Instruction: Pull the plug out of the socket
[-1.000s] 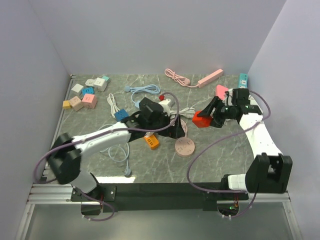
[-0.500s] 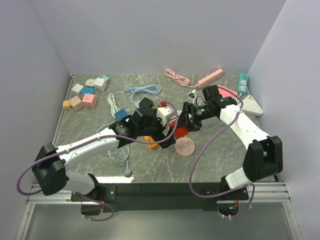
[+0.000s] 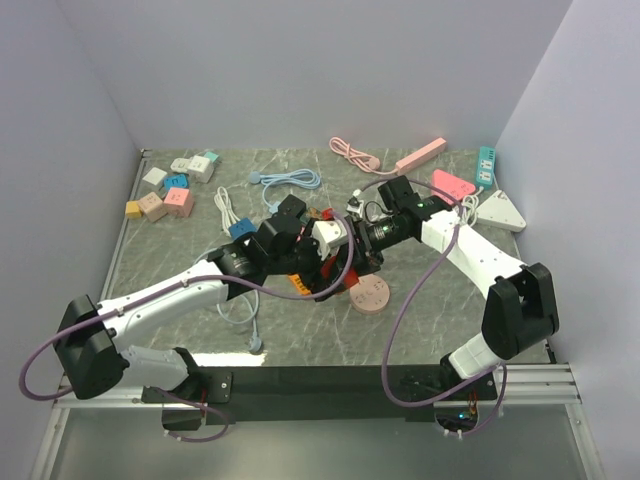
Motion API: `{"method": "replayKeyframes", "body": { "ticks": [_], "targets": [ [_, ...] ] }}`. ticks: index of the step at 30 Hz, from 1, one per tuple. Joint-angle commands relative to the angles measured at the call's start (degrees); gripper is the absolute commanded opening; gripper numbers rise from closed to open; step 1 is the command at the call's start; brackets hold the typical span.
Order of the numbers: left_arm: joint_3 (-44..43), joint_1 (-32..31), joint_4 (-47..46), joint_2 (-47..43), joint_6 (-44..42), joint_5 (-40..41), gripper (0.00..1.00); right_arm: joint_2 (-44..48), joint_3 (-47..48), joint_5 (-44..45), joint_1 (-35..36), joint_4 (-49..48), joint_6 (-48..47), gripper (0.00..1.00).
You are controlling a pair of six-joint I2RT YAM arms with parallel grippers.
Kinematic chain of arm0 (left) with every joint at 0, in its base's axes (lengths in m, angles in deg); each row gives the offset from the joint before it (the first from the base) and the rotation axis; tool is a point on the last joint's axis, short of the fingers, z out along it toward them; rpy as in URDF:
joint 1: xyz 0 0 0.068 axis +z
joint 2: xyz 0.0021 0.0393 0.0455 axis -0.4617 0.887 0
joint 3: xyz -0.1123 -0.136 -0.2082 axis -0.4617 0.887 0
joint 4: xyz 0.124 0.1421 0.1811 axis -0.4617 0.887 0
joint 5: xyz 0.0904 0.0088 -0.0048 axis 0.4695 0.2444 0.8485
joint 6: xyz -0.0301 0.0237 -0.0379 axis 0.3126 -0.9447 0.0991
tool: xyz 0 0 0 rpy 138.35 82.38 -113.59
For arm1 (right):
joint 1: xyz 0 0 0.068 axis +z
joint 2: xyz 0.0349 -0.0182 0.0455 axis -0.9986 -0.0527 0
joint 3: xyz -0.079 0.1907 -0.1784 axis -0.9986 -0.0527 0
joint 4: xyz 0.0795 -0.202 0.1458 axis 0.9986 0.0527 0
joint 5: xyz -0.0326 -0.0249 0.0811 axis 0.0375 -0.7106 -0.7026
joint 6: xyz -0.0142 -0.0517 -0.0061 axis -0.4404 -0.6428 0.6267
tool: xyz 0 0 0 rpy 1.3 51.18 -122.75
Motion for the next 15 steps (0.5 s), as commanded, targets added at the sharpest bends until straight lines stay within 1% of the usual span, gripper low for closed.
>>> {"method": "replayKeyframes", "body": {
  "ticks": [1,2,5,6,8,9,10,11,12,13,14,15],
  "targets": [
    [-0.87,-0.52,1.85,0.73,-2.87,-5.33,0.96,0.41,3.75,-5.68,0.8,-0.34,-0.48,0.0],
    [-0.69,-0.87,2.03,0.91,-2.7,-5.78,0.95,0.14,3.84,-6.12,0.89,-0.51,-0.48,0.0],
    [-0.6,-1.66,2.81,1.7,-2.52,-6.4,0.88,-0.12,4.02,-7.53,1.68,-0.69,-0.65,0.0],
    [-0.87,-1.67,3.08,1.96,-2.6,-6.31,0.81,-0.21,4.11,-7.62,1.85,-0.69,-0.65,0.0],
    [-1.3,-1.67,3.87,2.49,-2.52,-6.4,0.72,-0.21,4.46,-7.71,1.94,-0.6,-0.57,0.0],
    [-1.39,-1.67,4.14,2.75,-2.43,-6.4,0.63,-0.21,4.72,-7.8,1.94,-0.6,-0.56,0.0],
    [-1.57,-1.67,4.32,2.75,-2.52,-6.14,0.58,-0.38,4.81,-7.71,1.86,-0.34,-0.48,0.01],
    [-1.66,-1.67,4.58,2.75,-2.69,-6.14,0.51,-0.39,4.9,-7.19,1.86,-0.25,-0.48,0.12],
    [-1.75,-1.58,4.93,2.75,-2.69,-5.88,0.36,-0.39,4.9,-7.01,1.86,-0.25,-0.39,0.12],
    [-2.01,-1.58,5.37,2.84,-2.78,-5.61,0.27,-0.39,4.81,-7.01,1.94,-0.25,-0.39,0.13],
    [-2.36,-1.67,5.72,2.84,-2.87,-4.48,0.2,-0.39,4.73,-6.74,1.86,-0.34,-0.21,0.19],
    [-2.28,-1.67,5.81,2.58,-2.87,-3.86,0.09,-0.3,4.64,-6.39,1.94,-0.43,-0.04,0.25]
  ]
}}
